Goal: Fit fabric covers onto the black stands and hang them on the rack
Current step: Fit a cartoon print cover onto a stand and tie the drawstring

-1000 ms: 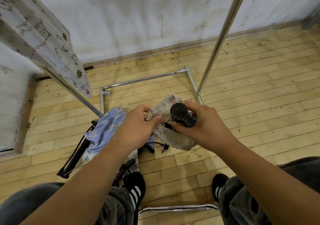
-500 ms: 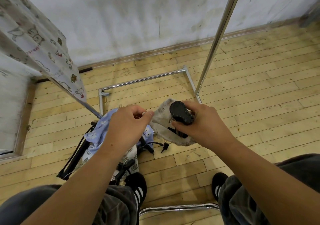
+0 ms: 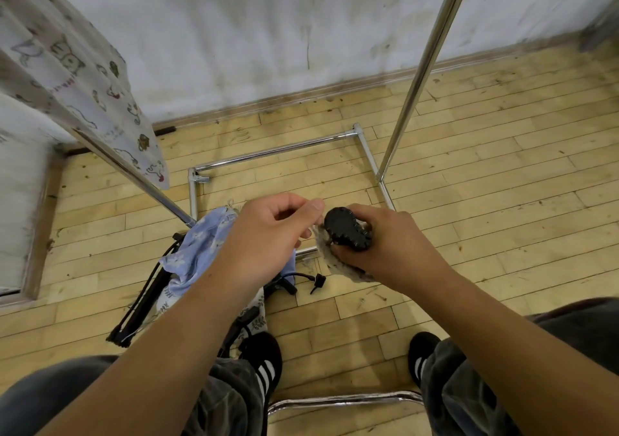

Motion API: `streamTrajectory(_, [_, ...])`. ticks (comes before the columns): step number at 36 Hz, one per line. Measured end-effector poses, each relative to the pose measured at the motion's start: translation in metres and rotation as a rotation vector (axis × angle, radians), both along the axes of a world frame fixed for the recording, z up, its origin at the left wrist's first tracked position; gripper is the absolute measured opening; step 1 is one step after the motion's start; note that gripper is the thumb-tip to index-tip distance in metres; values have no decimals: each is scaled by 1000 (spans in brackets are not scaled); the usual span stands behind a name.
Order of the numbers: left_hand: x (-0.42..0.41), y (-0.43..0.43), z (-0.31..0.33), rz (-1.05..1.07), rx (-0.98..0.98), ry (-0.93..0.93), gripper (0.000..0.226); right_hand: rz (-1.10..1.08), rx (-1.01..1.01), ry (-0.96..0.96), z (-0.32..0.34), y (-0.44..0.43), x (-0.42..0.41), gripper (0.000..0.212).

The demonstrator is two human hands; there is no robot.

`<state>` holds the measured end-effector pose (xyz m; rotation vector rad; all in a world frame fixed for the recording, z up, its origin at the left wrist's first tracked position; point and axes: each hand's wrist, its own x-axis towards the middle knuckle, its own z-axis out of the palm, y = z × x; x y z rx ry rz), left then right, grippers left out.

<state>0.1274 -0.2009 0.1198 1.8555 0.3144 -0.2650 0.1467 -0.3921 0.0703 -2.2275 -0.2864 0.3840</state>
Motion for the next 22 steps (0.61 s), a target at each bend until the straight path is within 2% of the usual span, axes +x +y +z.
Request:
streamTrajectory(8, [-4,-2,13,-60,-68,-155,21,15,-71,12,-5,1,0,33])
streamTrajectory(16, [-7,2,15,-51,-93,-237,30,18,-49,41,-6,3,-1,39])
streamTrajectory(19, [-5,5,15,-21,-157,-199,29,25,-56,27,-5,3,-1,39])
streamTrajectory(22, [1,8,19,-10,-279,-24,30,29,-52,5,-2,3,-2,45])
